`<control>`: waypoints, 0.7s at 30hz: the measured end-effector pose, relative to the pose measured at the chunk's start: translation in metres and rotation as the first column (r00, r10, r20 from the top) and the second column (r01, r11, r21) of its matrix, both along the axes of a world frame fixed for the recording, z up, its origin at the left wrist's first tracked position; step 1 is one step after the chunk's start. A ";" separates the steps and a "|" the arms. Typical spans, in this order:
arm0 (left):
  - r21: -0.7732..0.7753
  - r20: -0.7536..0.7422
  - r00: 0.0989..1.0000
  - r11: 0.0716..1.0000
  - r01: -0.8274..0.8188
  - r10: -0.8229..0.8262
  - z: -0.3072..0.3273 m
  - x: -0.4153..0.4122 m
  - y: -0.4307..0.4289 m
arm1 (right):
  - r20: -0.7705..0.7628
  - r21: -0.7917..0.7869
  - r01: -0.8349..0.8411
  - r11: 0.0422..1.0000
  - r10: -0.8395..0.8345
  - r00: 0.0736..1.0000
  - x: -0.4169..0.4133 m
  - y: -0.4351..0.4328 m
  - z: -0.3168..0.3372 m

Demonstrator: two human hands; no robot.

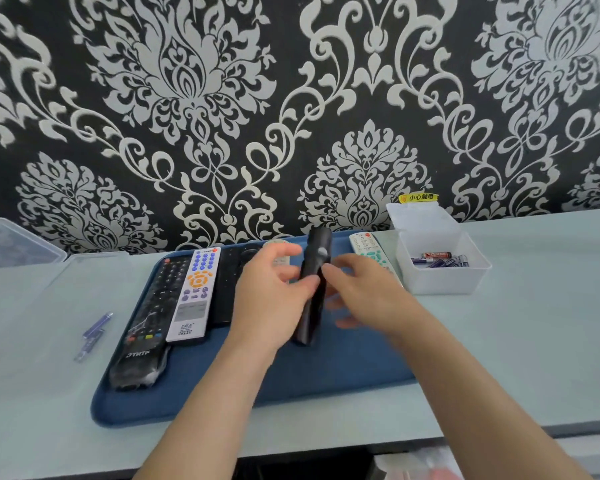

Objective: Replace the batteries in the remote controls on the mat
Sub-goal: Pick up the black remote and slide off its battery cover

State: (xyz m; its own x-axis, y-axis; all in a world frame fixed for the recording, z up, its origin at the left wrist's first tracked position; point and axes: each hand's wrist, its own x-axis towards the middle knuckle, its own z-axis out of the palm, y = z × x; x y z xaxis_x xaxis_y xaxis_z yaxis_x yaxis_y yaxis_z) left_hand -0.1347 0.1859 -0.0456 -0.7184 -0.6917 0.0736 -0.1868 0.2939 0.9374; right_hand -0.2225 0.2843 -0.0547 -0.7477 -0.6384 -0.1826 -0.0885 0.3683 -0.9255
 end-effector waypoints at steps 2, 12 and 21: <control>0.345 -0.246 0.966 0.938 0.012 0.079 0.007 0.004 -0.003 | 0.261 -0.181 -0.047 0.982 0.094 0.961 0.009 -0.003 0.010; -0.102 -0.251 0.964 0.989 -0.110 0.081 0.006 0.008 -0.013 | 0.316 -0.459 0.017 0.888 0.145 0.938 0.029 -0.029 0.008; 0.171 -0.317 0.931 0.954 0.246 -0.183 0.006 0.008 -0.012 | 0.399 -0.560 0.146 0.816 0.111 0.910 0.020 -0.029 0.011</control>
